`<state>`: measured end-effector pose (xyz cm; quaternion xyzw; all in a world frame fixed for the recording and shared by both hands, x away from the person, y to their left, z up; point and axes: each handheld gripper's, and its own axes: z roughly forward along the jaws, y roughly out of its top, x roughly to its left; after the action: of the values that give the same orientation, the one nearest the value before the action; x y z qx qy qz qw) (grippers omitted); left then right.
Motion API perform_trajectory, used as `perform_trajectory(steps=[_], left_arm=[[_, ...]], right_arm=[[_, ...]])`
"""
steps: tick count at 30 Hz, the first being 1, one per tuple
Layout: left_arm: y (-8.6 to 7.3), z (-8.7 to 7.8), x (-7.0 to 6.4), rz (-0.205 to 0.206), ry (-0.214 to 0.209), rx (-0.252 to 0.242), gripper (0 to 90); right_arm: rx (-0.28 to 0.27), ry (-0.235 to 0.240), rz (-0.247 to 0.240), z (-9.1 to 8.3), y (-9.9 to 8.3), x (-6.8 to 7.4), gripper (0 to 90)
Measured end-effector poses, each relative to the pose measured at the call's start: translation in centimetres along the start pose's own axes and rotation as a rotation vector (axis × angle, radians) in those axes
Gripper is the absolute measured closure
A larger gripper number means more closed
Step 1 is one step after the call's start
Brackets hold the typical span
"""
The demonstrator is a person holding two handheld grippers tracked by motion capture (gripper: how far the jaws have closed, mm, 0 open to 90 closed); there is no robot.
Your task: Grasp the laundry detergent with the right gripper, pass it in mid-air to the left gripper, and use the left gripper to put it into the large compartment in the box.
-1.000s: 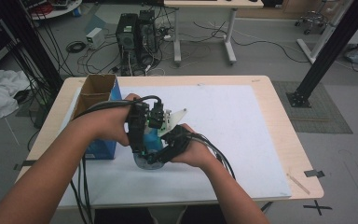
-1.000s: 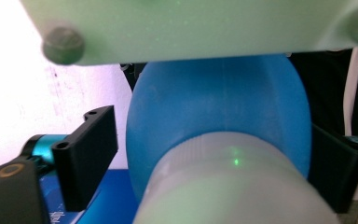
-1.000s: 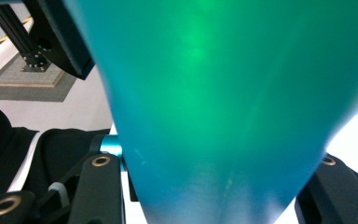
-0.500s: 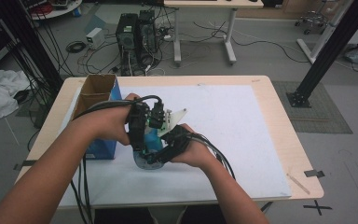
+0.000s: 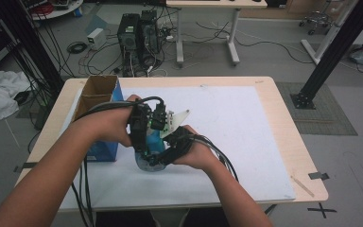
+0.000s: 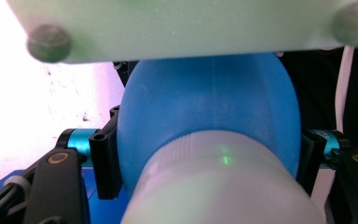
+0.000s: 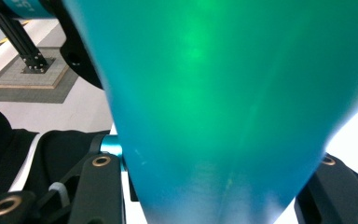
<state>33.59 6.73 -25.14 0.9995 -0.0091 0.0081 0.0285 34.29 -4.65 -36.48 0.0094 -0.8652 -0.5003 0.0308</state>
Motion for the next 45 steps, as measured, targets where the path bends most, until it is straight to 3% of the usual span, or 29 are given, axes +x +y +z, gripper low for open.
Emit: perform_trajectory(steps=[6, 19, 27, 31, 43, 44, 45], left_arm=[[0.1, 0.0, 0.1, -0.005, -0.015, 0.01, 38.1], [0.3, -0.2, -0.3, -0.018, 0.0, 0.023, 39.5], [0.5, -0.7, -0.1, -0.021, -0.013, -0.009, 39.5], [0.8, -0.9, -0.1, -0.019, -0.014, 0.004, 39.4], [0.4, -1.6, 0.4, -0.054, -0.022, -0.007, 39.4], [0.4, -1.8, 0.6, -0.066, -0.023, 0.0, 39.4], [0.4, -1.8, 0.6, -0.07, -0.023, 0.0, 39.4]], right_arm=[[0.0, 0.006, -0.004, 0.1, 0.0, 0.1, 47.0], [-0.01, 0.009, -0.017, 0.1, 0.1, 0.2, 46.4], [-0.019, -0.002, -0.023, -0.7, 0.1, 0.4, 43.7], [-0.012, -0.006, -0.015, -1.4, -0.1, 0.6, 40.0], [0.073, -0.069, 0.018, -4.3, -1.5, 0.6, 29.0], [0.095, -0.098, 0.032, -5.2, -1.7, 0.5, 22.7], [0.103, -0.1, 0.036, -5.4, -1.7, 0.5, 22.7]])
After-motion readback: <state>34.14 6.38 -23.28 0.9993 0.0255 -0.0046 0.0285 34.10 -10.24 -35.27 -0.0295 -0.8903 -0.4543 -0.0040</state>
